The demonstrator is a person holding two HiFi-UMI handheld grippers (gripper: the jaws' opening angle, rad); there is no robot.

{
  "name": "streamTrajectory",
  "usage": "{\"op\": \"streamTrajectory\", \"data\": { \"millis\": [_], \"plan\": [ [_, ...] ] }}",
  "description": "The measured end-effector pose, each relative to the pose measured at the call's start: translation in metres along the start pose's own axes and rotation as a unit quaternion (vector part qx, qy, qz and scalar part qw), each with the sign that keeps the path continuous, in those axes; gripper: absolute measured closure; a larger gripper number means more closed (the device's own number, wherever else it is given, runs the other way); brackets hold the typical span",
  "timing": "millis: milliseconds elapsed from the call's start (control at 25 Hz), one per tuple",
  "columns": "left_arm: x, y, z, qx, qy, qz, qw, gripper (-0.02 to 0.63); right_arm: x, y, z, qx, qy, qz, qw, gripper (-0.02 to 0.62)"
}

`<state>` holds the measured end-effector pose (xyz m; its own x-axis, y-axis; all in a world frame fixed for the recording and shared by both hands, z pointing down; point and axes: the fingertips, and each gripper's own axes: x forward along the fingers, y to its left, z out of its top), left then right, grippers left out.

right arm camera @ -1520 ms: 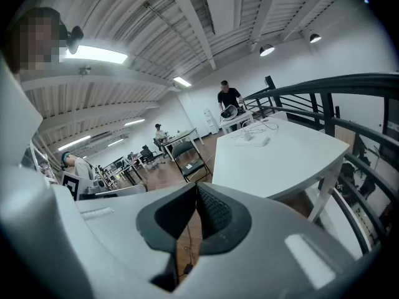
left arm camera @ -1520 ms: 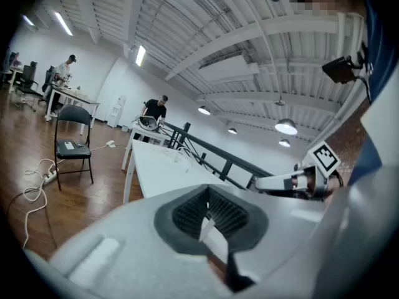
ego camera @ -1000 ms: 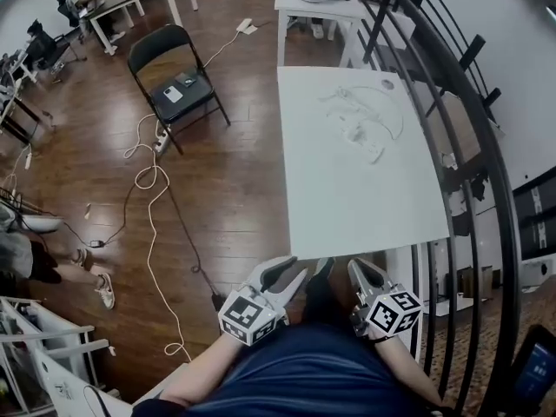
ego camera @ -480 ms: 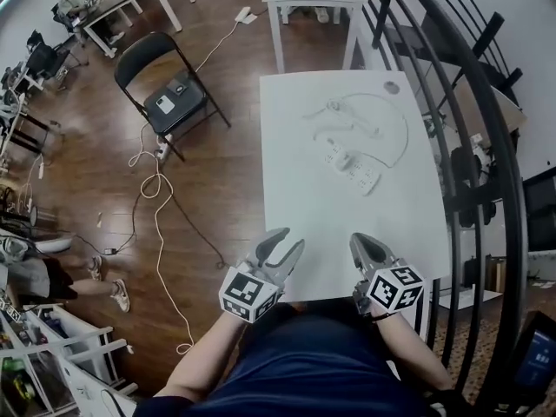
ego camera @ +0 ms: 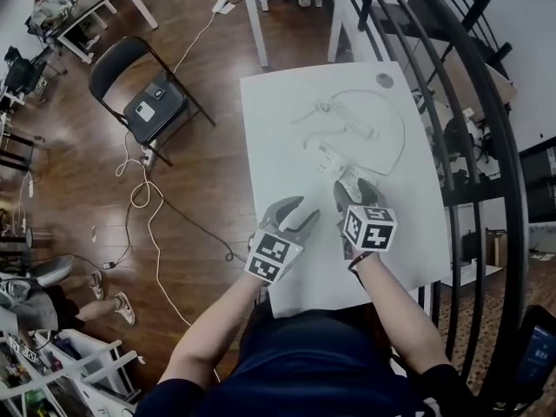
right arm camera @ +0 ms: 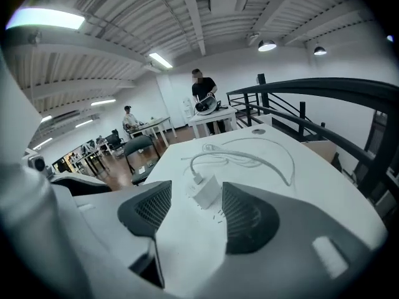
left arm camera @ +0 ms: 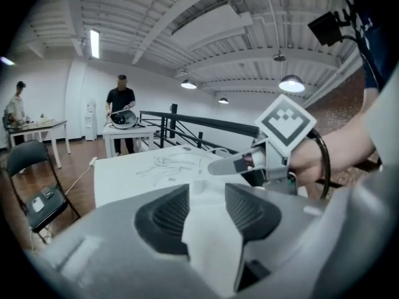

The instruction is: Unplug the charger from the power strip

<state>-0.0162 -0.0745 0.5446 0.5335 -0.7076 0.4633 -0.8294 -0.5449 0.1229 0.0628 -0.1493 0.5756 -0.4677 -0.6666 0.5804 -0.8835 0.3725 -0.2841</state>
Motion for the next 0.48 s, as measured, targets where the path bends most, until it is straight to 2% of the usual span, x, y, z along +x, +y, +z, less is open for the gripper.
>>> {"op": "streamTrajectory", "data": {
  "millis": [200, 320, 480],
  "plan": [
    [0.039, 0.007, -0.024, 0.069, 0.062, -0.043, 0.9948, 0.348, 0.039, -0.006, -0.011, -0.011, 0.051, -0.054, 0.997, 0.316],
    [0.042, 0.011, -0.032, 0.069, 0.070, -0.049, 0.9939, 0.347, 0.055, -0.013, -0.016, -0.013, 0.076, -0.083, 0.994, 0.304],
    [0.038, 0.011, -0.041, 0.064, 0.076, -0.052, 0.9937, 0.348, 0.063, -0.013, -0.021, -0.035, 0.099, -0.081, 0.991, 0.331]
  ]
}}
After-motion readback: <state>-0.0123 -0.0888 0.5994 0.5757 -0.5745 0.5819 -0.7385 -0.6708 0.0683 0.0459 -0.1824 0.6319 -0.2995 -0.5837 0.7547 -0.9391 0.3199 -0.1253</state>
